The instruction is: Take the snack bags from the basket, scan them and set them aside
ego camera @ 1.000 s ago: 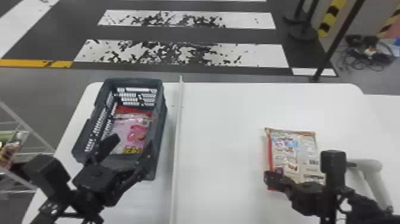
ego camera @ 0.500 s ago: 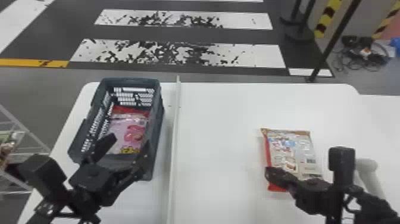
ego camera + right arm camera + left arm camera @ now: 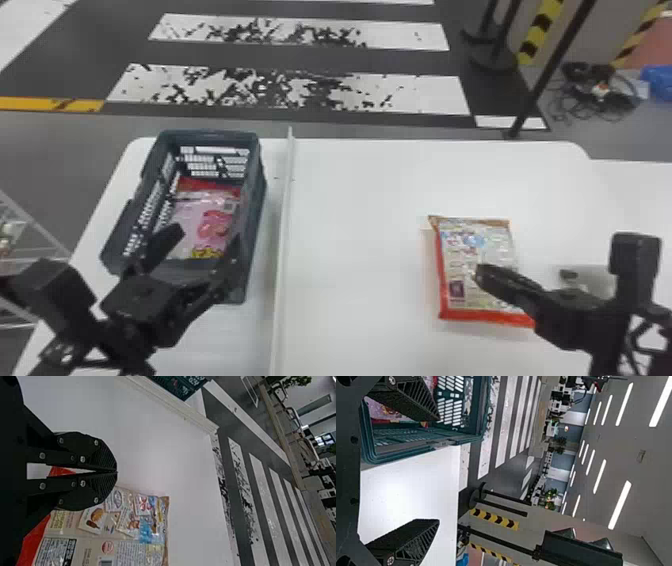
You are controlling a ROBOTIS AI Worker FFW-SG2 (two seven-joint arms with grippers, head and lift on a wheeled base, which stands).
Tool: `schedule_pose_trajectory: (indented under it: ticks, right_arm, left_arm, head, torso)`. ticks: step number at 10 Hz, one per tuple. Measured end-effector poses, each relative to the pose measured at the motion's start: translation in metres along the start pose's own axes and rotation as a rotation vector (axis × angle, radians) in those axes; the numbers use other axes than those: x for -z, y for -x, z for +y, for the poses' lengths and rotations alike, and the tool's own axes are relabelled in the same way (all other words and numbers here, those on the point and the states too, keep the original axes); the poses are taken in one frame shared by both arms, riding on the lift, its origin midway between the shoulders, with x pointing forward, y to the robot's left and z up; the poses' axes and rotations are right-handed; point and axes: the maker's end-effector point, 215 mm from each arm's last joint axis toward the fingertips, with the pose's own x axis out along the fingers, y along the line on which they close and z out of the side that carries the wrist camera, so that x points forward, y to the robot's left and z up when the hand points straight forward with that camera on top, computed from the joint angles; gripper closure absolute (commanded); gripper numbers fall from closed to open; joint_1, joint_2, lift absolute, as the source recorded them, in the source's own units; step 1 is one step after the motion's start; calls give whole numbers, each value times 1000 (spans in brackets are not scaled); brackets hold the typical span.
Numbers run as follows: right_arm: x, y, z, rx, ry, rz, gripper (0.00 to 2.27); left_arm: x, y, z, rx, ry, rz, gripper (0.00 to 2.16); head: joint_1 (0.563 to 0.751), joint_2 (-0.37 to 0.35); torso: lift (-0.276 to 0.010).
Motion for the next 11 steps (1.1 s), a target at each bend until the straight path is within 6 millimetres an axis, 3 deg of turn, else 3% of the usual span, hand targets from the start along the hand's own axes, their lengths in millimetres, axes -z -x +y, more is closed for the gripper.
schedule_pose_trajectory:
  ticks: [3, 4, 7, 11]
  right_arm:
    - [-30, 37, -63, 82, 24, -151, 43]
    - [-30, 48, -86, 88, 32, -206, 46]
    - [6, 66, -151, 204, -12, -195, 53]
    - [12, 71, -210, 292, 39, -194, 63]
  left_arm:
    - [-4, 0, 3, -1, -9, -5, 83]
    - [-6, 0, 3, 2, -11, -9, 87]
    - [-10, -1, 3, 6, -11, -17, 87]
    - [-11, 0, 3, 36, 29, -22, 87]
  head:
    - [695, -193]
    - [695, -212]
    - [695, -322]
    - [695, -350]
  torso:
    - [-75]
    - [-75]
    - [-75]
    - [-75]
